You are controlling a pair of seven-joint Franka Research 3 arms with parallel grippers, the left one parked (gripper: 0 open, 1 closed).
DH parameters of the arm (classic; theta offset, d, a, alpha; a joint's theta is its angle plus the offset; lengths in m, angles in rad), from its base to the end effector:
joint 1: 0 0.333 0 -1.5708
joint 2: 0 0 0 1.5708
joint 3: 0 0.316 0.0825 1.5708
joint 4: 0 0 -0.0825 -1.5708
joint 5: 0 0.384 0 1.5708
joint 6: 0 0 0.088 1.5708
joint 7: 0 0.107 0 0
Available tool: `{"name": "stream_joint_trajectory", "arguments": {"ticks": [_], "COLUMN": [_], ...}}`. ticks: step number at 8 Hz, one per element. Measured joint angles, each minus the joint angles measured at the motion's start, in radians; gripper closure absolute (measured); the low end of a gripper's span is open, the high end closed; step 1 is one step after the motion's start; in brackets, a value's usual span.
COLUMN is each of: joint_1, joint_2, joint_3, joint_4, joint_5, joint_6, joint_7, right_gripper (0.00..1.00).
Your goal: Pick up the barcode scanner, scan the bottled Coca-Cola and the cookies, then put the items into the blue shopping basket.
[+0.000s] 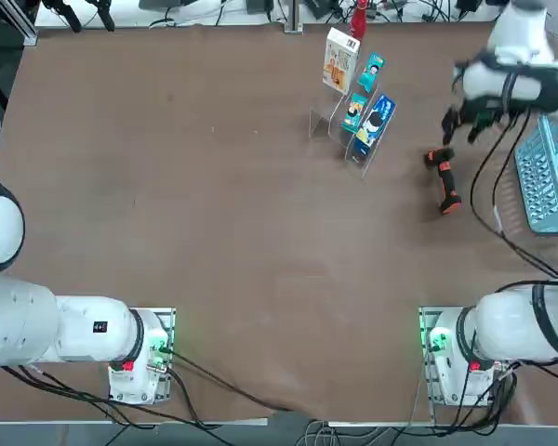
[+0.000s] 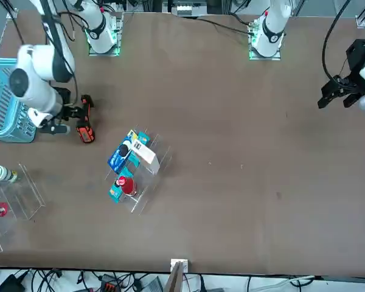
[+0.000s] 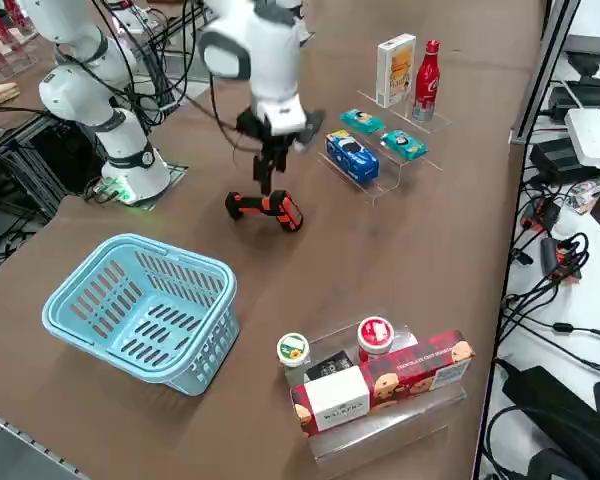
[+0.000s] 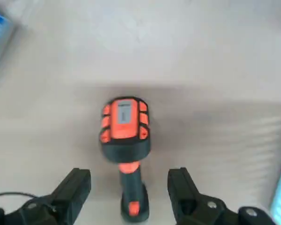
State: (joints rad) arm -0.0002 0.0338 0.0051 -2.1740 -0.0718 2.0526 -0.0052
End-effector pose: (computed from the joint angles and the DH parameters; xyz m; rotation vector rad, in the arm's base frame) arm 0.5214 -0.0013 0.3647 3.0708 0.0742 -0.2388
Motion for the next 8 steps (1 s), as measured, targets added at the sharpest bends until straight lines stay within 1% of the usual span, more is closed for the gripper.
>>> {"name": "stream_joint_trajectory", "arguments": {"ticks": [1,2,3,5,8], "joint_1": [0.04,0.072,0.097,0.155,0.304], "joint_2": [-0.004,0.008,0.034,0.119,0.3], "joint_3": [0.006,0.011,0.013,0.015,0.018], "joint_4": [0.157,0.303,0.418,0.588,0.866], "joint_5": [0.002,0.019,0.045,0.081,0.084], "joint_6": [-0.149,-0.244,-0.29,-0.326,-0.354], "joint_7": [0.005,0.007,0.007,0.0,0.004], "right_gripper": [0.0,0.0,0.0,0.0,0.0]}}
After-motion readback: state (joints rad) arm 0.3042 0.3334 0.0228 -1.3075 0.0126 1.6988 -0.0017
